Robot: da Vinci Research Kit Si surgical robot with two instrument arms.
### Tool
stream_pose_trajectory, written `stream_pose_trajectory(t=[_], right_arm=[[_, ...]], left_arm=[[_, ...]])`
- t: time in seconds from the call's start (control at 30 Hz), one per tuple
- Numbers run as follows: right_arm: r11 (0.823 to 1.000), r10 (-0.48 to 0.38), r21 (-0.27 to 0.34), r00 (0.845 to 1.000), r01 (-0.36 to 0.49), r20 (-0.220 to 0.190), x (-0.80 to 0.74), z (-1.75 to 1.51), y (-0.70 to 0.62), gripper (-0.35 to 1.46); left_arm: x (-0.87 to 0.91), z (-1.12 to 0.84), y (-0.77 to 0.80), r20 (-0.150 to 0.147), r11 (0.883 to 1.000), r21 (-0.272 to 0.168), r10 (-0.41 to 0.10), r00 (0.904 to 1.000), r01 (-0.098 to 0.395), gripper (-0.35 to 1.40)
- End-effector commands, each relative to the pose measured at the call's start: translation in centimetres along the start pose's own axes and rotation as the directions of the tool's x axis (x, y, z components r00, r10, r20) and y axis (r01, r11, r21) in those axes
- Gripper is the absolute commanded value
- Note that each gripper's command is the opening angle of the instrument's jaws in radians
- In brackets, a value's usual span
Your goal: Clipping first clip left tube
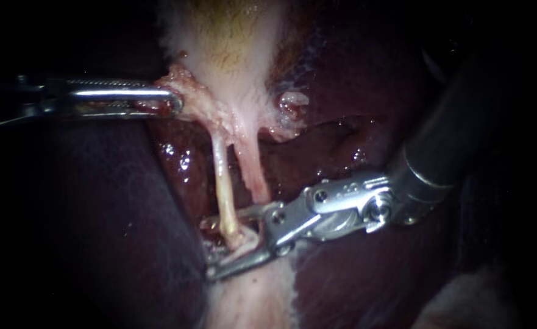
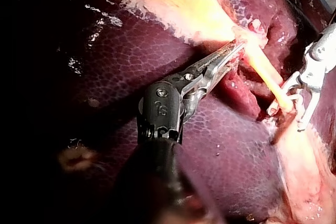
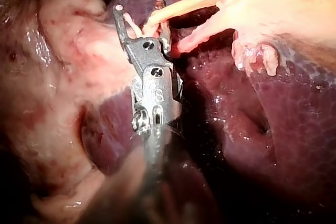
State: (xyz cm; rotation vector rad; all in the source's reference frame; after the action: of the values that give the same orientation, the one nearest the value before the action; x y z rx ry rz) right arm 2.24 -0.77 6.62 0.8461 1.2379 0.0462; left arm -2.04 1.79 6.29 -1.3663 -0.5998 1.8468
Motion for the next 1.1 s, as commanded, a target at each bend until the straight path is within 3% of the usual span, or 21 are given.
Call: stream_pose_trajectory(t=[0.03, 0.27, 0.53, 1.1], right_arm=[[1.000, -0.001, 0.005, 1.000, 0.001, -0.001, 0.02, 0.02, -0.02, 0.44], [1.000, -0.006, 0.020, 1.000, 0.006, -0.002, 0.07, 0.16, -0.12, 0.43], [1.000, -0.008, 0.021, 1.000, 0.008, 0.000, 0.04, 0.19, -0.13, 0.41], [1.000, 0.005, 0.000, 1.000, -0.005, 0.004, 0.02, 0.11, -0.11, 0.09]], left_arm=[[0.00, 0.00, 0.00, -0.001, 1.000, 0.002, -0.001, 1.0000, 0.001, -0.35], [0.01, 0.01, -0.02, -0.001, 1.000, 0.002, -0.001, 1.0000, 0.001, -0.35], [0.01, 0.02, -0.02, -0.001, 1.000, 0.002, -0.001, 1.0000, 0.001, -0.35], [0.01, 0.02, -0.02, -0.001, 1.000, 0.002, -0.001, 1.0000, 0.001, -0.35]])
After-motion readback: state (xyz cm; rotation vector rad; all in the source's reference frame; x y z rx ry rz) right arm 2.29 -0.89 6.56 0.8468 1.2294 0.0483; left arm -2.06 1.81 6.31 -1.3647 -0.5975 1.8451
